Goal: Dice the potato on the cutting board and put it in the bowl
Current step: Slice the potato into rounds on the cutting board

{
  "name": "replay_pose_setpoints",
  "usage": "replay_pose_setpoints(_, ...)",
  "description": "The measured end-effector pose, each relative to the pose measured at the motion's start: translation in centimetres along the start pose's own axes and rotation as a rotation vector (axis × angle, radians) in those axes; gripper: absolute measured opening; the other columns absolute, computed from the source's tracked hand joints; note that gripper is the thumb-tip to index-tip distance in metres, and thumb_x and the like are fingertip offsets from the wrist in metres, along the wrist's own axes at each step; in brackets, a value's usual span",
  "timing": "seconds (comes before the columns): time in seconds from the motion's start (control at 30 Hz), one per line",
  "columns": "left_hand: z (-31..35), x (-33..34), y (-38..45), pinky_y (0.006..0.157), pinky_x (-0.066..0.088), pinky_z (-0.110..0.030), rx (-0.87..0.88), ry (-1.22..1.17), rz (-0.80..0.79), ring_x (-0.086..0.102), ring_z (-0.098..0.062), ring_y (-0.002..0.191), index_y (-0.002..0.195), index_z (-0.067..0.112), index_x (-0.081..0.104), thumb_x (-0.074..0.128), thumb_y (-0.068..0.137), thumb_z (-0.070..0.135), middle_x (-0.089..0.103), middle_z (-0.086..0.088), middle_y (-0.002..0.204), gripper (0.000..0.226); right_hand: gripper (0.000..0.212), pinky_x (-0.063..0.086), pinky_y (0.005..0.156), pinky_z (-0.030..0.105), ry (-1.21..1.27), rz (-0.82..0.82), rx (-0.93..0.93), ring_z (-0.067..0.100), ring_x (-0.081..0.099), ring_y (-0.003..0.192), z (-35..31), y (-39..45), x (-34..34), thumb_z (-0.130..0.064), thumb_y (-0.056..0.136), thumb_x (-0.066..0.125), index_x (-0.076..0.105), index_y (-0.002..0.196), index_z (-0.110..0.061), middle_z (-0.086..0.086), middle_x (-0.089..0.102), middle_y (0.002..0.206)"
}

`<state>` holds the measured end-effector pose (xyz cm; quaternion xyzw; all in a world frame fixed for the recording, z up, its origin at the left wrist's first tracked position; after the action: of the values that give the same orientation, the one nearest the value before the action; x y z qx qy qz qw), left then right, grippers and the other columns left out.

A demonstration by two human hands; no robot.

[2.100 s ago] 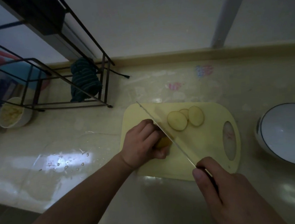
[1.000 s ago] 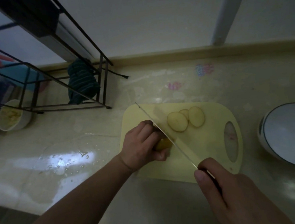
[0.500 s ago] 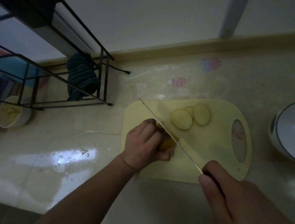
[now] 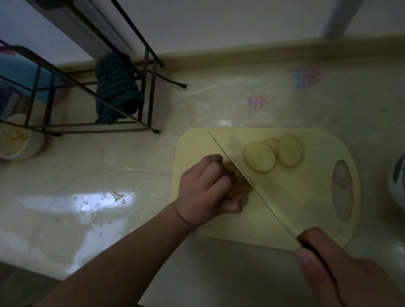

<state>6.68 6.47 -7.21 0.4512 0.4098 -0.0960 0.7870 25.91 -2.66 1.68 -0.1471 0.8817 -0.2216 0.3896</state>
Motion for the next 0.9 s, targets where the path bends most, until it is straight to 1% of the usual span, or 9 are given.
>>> replay_pose_setpoints(0.07, 0.0, 0.0, 0.0, 0.057, 0.051, -0.037, 0.013, -0.006, -0.003, 0.061, -0.032, 0.085, 0.081, 0.01, 0.052, 0.074, 0.077, 0.024, 0.048, -0.005, 0.087, 0.027, 0.067, 0.042, 0.056, 0.018, 0.053, -0.048, -0.039, -0.003, 0.055, 0.057, -0.2, 0.8, 0.4, -0.092, 0.056, -0.012, 0.03, 0.091, -0.054, -0.033, 0.056, 0.068)
replay_pose_setpoints(0.17, -0.1, 0.0, 0.1, 0.057, 0.05, -0.036, 0.008, -0.017, 0.001, 0.061, -0.031, 0.083, 0.084, 0.011, 0.052, 0.07, 0.081, 0.027, 0.048, -0.003, 0.088, 0.024, 0.048, 0.041, 0.059, 0.024, 0.134, -0.081, -0.09, 0.006, 0.056, 0.065, -0.6, 2.0, 0.7, -0.075, 0.074, 0.004, 0.034, 0.092, -0.041, -0.027, 0.057, 0.071)
replay_pose_setpoints(0.27, 0.0, -0.2, 0.4, 0.058, 0.05, -0.034, -0.004, -0.039, 0.017, 0.059, -0.03, 0.083, 0.085, 0.013, 0.052, 0.07, 0.079, 0.027, 0.047, -0.002, 0.089, 0.023, 0.066, 0.042, 0.058, 0.016, 0.091, -0.073, -0.021, -0.003, 0.054, 0.055, 0.2, 0.8, 0.9, -0.092, 0.057, -0.011, 0.031, 0.092, -0.054, -0.033, 0.056, 0.066)
replay_pose_setpoints(0.4, 0.0, -0.1, 0.3, 0.06, 0.05, -0.032, -0.014, -0.057, 0.034, 0.057, -0.029, 0.084, 0.084, 0.014, 0.051, 0.066, 0.084, 0.028, 0.045, -0.002, 0.09, 0.021, 0.061, 0.041, 0.052, 0.008, 0.089, 0.005, 0.086, -0.007, 0.051, 0.044, 2.2, -0.5, 1.6, -0.098, 0.043, -0.017, 0.023, 0.082, -0.074, -0.029, 0.055, 0.053)
replay_pose_setpoints(0.53, -0.1, 0.2, 0.1, 0.065, 0.048, -0.029, -0.017, -0.052, 0.016, 0.057, -0.029, 0.085, 0.086, 0.013, 0.054, 0.069, 0.08, 0.026, 0.049, -0.003, 0.092, 0.021, 0.068, 0.038, 0.059, 0.027, 0.124, -0.034, -0.033, 0.011, 0.051, 0.056, 2.3, 1.7, 2.7, -0.093, 0.057, -0.01, 0.031, 0.091, -0.052, -0.011, 0.058, 0.064)
replay_pose_setpoints(0.6, -0.1, 0.2, 0.1, 0.067, 0.047, -0.029, -0.02, -0.052, 0.007, 0.057, -0.028, 0.086, 0.089, 0.014, 0.056, 0.072, 0.077, 0.026, 0.051, -0.002, 0.093, 0.023, 0.053, 0.039, 0.061, 0.033, 0.138, -0.042, -0.083, 0.015, 0.052, 0.059, 1.9, 2.6, 3.1, -0.082, 0.074, 0.003, 0.032, 0.092, -0.042, -0.023, 0.058, 0.072)
replay_pose_setpoints(0.7, -0.2, 0.1, 0.2, 0.066, 0.048, -0.03, -0.022, -0.049, -0.008, 0.057, -0.028, 0.086, 0.089, 0.014, 0.056, 0.073, 0.076, 0.027, 0.05, -0.002, 0.094, 0.025, 0.041, 0.037, 0.06, 0.033, 0.144, -0.059, -0.109, 0.013, 0.051, 0.058, 1.6, 2.9, 3.5, -0.067, 0.079, 0.011, 0.034, 0.091, -0.036, -0.03, 0.056, 0.073)
replay_pose_setpoints(0.83, -0.1, -0.1, 0.2, 0.061, 0.049, -0.034, -0.034, -0.038, -0.023, 0.057, -0.028, 0.086, 0.088, 0.013, 0.054, 0.073, 0.076, 0.026, 0.05, -0.002, 0.095, 0.025, 0.042, 0.037, 0.049, 0.03, 0.31, -0.077, -0.112, 0.012, 0.051, 0.047, 3.3, 3.7, 2.2, -0.068, 0.088, 0.021, 0.045, 0.086, -0.033, -0.002, 0.057, 0.06)
replay_pose_setpoints(0.9, 0.0, -0.1, 0.2, 0.06, 0.049, -0.035, -0.047, -0.038, -0.021, 0.057, -0.028, 0.086, 0.089, 0.014, 0.055, 0.073, 0.076, 0.025, 0.05, -0.003, 0.095, 0.025, 0.049, 0.031, 0.038, 0.025, 0.517, -0.119, 0.008, 0.011, 0.04, 0.037, 4.3, 4.4, 1.4, -0.071, 0.089, 0.028, 0.048, 0.073, -0.03, 0.003, 0.049, 0.052)
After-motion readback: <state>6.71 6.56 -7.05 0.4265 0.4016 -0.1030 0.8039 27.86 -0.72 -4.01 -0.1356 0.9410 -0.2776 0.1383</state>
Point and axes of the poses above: each hand's wrist, its own y-axis towards the middle knuckle, its own x-axis out of the palm, z = x × y, the point moved 4 cm from there along y, towards the middle knuckle
